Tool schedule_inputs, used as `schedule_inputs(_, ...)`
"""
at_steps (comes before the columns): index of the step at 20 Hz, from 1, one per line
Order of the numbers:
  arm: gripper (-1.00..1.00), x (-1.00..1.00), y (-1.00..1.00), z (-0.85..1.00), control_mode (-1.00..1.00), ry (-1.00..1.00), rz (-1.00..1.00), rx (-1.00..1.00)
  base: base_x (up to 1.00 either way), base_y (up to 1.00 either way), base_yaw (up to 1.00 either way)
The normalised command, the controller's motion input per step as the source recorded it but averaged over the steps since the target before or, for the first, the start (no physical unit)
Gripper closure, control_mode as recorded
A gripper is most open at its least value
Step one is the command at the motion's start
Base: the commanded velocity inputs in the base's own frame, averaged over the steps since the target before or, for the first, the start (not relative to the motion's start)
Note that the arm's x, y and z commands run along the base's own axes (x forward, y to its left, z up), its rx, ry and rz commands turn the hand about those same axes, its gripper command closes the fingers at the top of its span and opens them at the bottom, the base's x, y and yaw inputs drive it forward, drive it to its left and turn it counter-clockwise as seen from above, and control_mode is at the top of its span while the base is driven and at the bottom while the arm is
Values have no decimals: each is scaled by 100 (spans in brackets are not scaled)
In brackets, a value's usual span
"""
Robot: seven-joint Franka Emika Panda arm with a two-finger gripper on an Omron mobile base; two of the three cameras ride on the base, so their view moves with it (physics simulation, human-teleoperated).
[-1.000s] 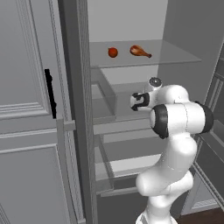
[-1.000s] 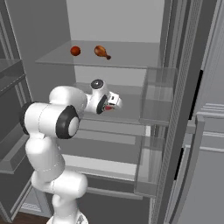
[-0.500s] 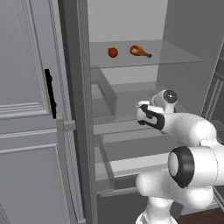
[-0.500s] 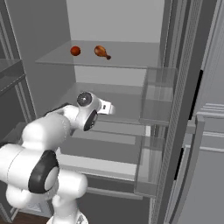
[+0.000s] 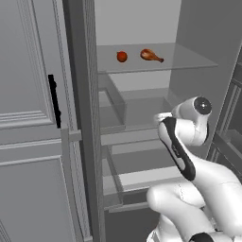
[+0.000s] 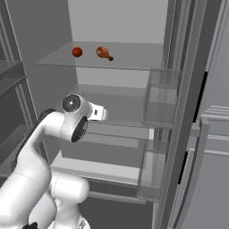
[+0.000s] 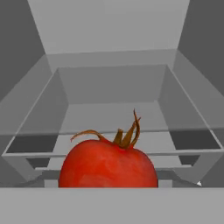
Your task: Place one tomato and one chicken drumstick in each tupperware on the nearby counter, to pack two identical lunches.
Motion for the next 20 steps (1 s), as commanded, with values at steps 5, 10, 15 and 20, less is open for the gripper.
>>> schedule_inputs(5,100,-100,1,4,-100,3,0,0,0,0,0)
schedule_inputs(10,100,-100,7,0,-100,2,1,-1,0,0,0)
schedule_inputs(15,100,-20,5,0,100,1,1,-1,-80,25,7)
schedule_inputs(20,100,0,0,0,100,0,0,0,-100,51,29)
